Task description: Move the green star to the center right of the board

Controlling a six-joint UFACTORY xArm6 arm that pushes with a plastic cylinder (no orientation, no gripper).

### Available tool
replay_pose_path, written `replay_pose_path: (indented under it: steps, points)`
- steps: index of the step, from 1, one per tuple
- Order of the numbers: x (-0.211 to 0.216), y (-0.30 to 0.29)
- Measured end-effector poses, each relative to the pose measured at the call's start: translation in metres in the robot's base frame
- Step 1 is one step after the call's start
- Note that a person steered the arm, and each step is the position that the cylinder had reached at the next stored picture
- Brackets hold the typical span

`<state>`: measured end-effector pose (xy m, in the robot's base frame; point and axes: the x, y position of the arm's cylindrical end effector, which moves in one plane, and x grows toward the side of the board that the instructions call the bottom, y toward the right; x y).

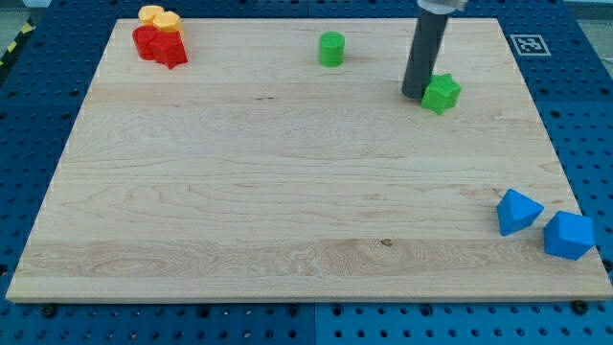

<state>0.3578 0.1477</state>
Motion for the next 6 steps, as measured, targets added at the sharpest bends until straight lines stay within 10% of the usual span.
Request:
replay_pose_path:
  steps: [3, 6]
  points:
    - [0.028, 0.084]
    - [0.035, -0.089]
